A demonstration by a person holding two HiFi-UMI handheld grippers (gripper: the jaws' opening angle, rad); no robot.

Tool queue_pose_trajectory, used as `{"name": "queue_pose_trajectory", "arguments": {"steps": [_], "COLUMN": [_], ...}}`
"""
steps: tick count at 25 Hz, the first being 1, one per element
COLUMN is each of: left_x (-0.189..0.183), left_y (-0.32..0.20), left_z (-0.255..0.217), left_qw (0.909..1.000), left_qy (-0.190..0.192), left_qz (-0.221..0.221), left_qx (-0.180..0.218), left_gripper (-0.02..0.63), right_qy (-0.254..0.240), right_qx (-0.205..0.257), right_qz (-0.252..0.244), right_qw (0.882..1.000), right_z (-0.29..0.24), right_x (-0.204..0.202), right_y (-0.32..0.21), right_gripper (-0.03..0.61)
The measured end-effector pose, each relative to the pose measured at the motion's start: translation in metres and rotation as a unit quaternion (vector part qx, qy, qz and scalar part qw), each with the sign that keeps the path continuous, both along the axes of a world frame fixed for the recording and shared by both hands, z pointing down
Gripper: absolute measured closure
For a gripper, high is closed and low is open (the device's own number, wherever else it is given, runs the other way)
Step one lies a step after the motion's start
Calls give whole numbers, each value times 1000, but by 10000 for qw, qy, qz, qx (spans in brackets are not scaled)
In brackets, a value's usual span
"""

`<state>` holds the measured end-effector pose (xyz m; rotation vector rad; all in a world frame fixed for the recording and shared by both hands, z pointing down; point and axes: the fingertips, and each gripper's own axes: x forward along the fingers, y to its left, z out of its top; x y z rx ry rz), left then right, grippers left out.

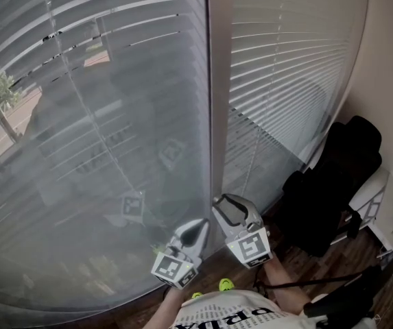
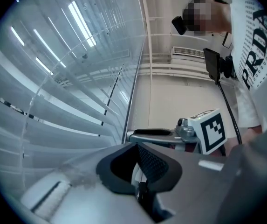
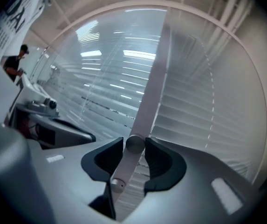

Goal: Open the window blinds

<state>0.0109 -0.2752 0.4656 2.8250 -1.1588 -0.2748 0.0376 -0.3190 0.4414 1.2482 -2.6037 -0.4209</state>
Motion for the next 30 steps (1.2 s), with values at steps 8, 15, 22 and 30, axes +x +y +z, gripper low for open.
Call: {"name": "queue_pose_trajectory", "arguments": {"steps": [8,15,22,30], "left_x": [0,0,1,0], "left_y": [0,0,-2,-4], "left_z": [0,3,2,3], "left_qw": [10000,10000,10000,10000], "left_qy": [-10,-22,-36,-20], "left_qz": [2,77,62,61], "left_qx": [-10,36,-1,-3], "left_gripper": [620,621,621,620], "right_qy": [1413,1374,676,-391], "right_qx": [794,978,592,71], "right_qz": [124,219,229,204], "right_qw": [9867,9854,9957,9990], "right_z": [6,5,4,1], "right_x": [-6,-6,-5,-1], "right_y": [-3,-5,-5,-7], "right_gripper": [413,445,445,446]}}
